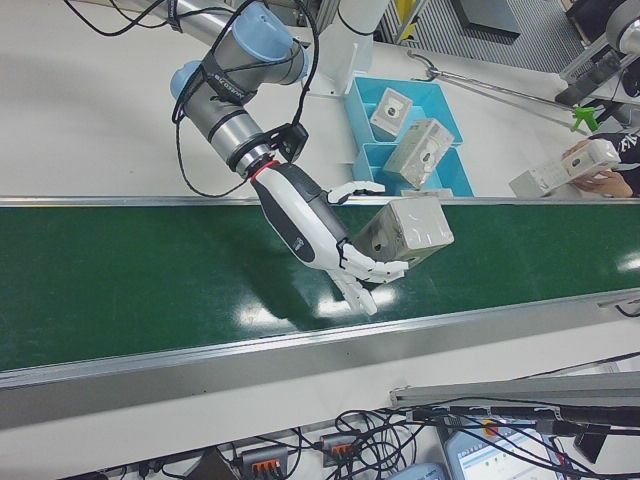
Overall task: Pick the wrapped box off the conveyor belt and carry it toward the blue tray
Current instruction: 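Move the right hand onto the wrapped white box and close fingers, then lift the grasped box off the belt with the right hand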
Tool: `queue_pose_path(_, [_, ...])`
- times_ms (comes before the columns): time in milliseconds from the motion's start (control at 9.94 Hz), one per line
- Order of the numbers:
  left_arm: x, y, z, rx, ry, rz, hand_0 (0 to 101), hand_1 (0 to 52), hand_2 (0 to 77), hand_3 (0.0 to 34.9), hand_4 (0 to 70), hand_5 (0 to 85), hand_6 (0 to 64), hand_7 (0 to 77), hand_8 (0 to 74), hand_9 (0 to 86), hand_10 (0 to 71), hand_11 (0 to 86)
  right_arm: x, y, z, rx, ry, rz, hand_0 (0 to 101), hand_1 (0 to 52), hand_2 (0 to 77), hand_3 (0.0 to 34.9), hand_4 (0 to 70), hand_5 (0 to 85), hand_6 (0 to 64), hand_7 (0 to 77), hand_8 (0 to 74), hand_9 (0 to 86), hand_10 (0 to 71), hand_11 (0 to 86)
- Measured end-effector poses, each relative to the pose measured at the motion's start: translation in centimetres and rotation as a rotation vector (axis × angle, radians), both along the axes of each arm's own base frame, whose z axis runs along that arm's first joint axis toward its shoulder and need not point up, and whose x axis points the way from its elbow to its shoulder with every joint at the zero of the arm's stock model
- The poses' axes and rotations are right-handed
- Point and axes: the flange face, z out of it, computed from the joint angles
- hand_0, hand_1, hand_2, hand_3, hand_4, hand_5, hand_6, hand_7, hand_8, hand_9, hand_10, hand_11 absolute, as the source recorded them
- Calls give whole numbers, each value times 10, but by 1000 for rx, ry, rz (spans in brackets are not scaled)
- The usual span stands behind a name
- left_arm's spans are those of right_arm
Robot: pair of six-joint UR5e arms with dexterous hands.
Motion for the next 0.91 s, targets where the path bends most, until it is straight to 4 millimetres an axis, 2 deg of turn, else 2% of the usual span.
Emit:
queue_pose_path(101, [0,0,0,0,0,0,0,0,11,0,0,11,0,5,5,5,5,5,-5,-1,2,-3,10,-3,506,196,202,69,169,218,76,235,5,38,0,11])
queue_pose_path(201, [0,0,0,0,0,0,0,0,5,0,0,11,0,5,5,5,5,0,-13,-1,4,-6,19,-8,505,196,202,65,169,213,49,213,5,22,0,11])
queue_pose_path(402, [0,0,0,0,0,0,0,0,5,0,0,11,0,5,5,0,5,5,-30,1,8,-16,30,-16,504,196,202,68,142,213,65,207,0,22,0,11])
queue_pose_path(503, [0,0,0,0,0,0,0,0,11,0,0,5,0,5,5,5,5,5,-40,2,9,-18,37,-21,506,196,202,81,158,213,65,218,5,27,0,11])
queue_pose_path(704, [0,0,0,0,0,0,0,0,11,0,0,5,0,5,5,0,5,0,-65,2,3,-18,44,-36,504,196,202,69,158,213,60,218,5,27,0,11])
queue_pose_path(905, [0,0,0,0,0,0,0,0,5,0,0,11,0,5,5,0,5,0,-89,0,-15,-10,31,-36,506,196,202,74,169,213,60,218,0,27,0,11])
